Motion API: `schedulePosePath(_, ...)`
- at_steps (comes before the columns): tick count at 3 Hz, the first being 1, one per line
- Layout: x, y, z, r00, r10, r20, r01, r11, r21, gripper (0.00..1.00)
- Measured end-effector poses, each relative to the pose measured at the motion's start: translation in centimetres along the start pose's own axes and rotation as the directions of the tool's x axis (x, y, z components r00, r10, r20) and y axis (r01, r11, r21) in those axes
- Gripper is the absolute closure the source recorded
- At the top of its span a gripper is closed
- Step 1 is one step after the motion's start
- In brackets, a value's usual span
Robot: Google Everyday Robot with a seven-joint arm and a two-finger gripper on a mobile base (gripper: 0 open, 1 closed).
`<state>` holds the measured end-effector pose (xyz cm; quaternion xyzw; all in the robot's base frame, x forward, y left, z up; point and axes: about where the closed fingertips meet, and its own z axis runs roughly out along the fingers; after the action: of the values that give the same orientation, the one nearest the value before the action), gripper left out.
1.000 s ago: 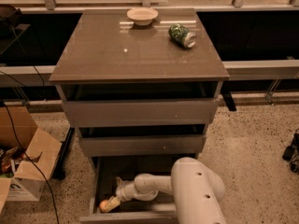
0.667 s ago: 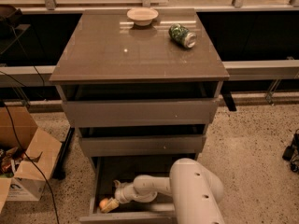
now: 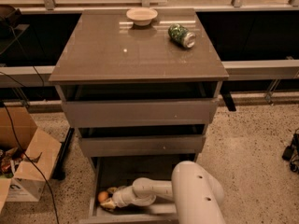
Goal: Pick orange from bottom drawer and place on counter
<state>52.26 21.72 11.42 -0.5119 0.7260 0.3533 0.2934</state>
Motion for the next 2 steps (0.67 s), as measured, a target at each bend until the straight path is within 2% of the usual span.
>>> schedulePosePath(1, -0.45, 0.64, 0.32, 1.000, 0.003, 0.029, -0.003, 0.9999, -0.013, 0.86)
schedulePosePath(2, -0.98, 0.79, 0.29, 0.999, 0.000, 0.051, 0.001, 0.9999, -0.016, 1.00)
